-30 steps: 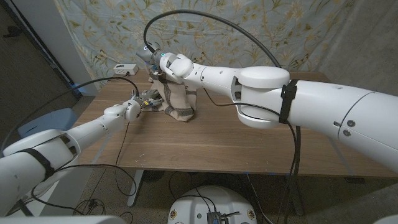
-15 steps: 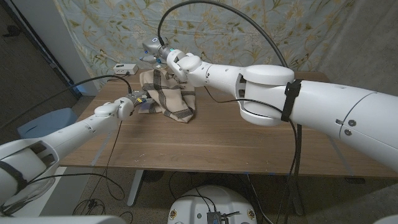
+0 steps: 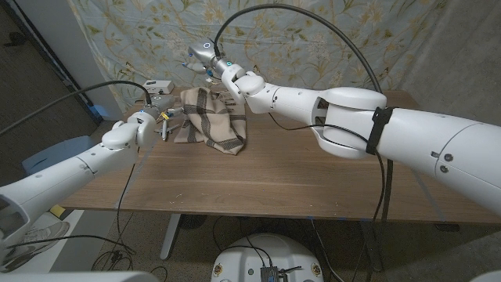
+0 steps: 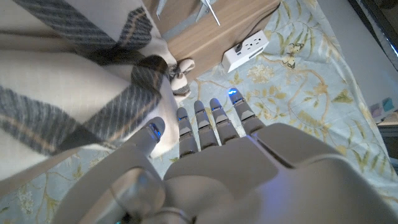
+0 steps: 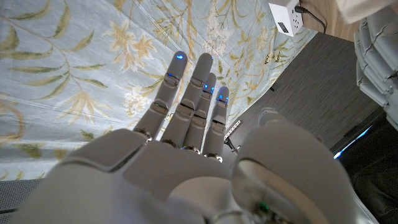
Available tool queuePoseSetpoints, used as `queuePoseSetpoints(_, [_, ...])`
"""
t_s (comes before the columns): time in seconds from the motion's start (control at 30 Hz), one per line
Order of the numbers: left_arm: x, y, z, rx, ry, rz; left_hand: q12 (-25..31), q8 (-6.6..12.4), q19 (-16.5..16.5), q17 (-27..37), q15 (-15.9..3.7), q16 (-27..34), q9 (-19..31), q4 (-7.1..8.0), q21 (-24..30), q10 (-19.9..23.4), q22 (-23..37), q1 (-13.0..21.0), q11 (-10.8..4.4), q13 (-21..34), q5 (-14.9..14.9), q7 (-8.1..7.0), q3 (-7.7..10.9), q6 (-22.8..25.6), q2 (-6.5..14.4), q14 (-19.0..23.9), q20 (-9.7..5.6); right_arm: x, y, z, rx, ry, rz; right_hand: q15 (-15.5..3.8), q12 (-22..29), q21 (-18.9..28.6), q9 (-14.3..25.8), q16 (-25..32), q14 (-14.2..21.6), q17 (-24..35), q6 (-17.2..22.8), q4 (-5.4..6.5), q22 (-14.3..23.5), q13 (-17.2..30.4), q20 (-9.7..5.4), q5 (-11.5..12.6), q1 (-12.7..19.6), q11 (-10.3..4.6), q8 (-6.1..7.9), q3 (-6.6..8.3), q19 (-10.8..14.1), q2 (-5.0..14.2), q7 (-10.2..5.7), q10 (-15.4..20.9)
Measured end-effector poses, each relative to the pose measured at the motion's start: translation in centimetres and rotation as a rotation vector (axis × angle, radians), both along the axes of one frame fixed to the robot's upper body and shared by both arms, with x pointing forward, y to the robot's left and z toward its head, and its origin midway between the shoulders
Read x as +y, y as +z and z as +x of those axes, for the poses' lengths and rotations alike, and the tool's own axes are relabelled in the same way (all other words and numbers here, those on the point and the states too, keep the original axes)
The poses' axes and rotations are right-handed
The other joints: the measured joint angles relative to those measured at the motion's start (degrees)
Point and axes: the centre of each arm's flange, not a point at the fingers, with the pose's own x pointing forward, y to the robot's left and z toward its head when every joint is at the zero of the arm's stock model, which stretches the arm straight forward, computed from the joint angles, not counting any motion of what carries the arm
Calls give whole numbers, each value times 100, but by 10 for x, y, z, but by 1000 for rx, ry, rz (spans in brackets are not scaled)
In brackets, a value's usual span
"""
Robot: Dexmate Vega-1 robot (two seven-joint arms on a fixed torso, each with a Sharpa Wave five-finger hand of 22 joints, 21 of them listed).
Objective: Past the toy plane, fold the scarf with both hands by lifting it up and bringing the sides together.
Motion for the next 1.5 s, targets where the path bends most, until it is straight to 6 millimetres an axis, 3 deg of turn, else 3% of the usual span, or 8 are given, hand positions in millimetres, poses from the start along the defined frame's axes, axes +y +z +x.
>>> queuePoseSetpoints(0.23, [-1,13,-38,-165,25,14,44,22,260,31,-54,128,0,121,42,408,14,-1,-26,2,-2,30,54,412,0,510,-38,-11,-2,-4,-8,1,21,51,-82,-86,-25,-124,-161,-36,-47,-34,0,-33,-23,0,0,-65,1,34,-125,0,-47,-65])
queuePoseSetpoints(0.4, [-5,13,-66,-314,18,6,44,15,433,44,-68,189,0,198,124,536,28,-1,-15,27,-22,53,49,475,1,743,-44,-20,-5,-4,32,-40,23,177,-419,-323,-73,-483,-750,-147,-387,-113,0,-91,9,0,-164,-134,-1,45,-613,-72,-134,-532])
queuePoseSetpoints(0.6, [-4,9,-88,-422,-25,-55,-58,-223,512,58,1,140,0,383,151,391,53,-122,129,27,-22,105,2,108,21,726,34,-29,-11,4,149,-98,-4,281,-789,-584,-98,-835,-1485,-212,-1071,-156,27,-47,73,0,-369,-192,-71,-45,-1099,-174,-123,-1185])
queuePoseSetpoints(0.77, [0,2,-98,-451,-100,-151,-117,-299,489,58,97,77,-1,431,151,269,53,-187,251,53,-22,175,-46,-60,-46,637,57,-35,-18,13,239,-138,-36,300,-881,-651,-105,-911,-1649,-238,-1276,-533,27,-4,108,67,60,-268,-71,211,-1181,-51,-189,-1353])
queuePoseSetpoints(1.0, [1,-6,-106,-443,-280,-314,-157,-299,418,57,170,17,-1,459,151,269,53,-252,318,52,-22,177,-74,-57,-68,563,128,-39,-30,32,361,-193,-92,334,-1014,-737,-105,-999,-1988,-201,-1518,-744,27,32,100,67,252,-283,-71,334,-1372,68,-231,-1662])
queuePoseSetpoints(1.3, [-22,-6,-108,-405,-480,-387,-200,-321,285,57,247,-27,-1,482,97,258,53,-320,385,52,-22,229,-96,-68,-74,485,172,-35,-22,45,371,-281,-78,333,-1042,-821,-88,-999,-2123,-113,-1626,-504,26,101,111,39,-181,-139,-44,93,-1525,7,-214,-1697])
queuePoseSetpoints(1.33, [11,-14,-121,-442,-428,-454,-222,-321,253,57,248,-27,-1,496,81,258,53,-320,385,52,-22,229,-111,-68,-74,484,167,-19,-44,45,511,-189,-140,335,-1031,-821,-88,-991,-2122,-98,-1626,-471,26,110,111,37,-258,-115,-33,60,-1525,2,-209,-1672])
queuePoseSetpoints(1.5, [10,-16,-125,-435,-476,-478,-236,-321,222,57,304,-71,-1,496,77,237,52,-321,405,52,-22,228,-110,-68,-75,428,198,-29,-54,59,565,-240,-113,306,-923,-843,-88,-865,-1947,-47,-1552,-383,54,138,142,37,-470,-49,1,-71,-1556,-77,-77,-1456])
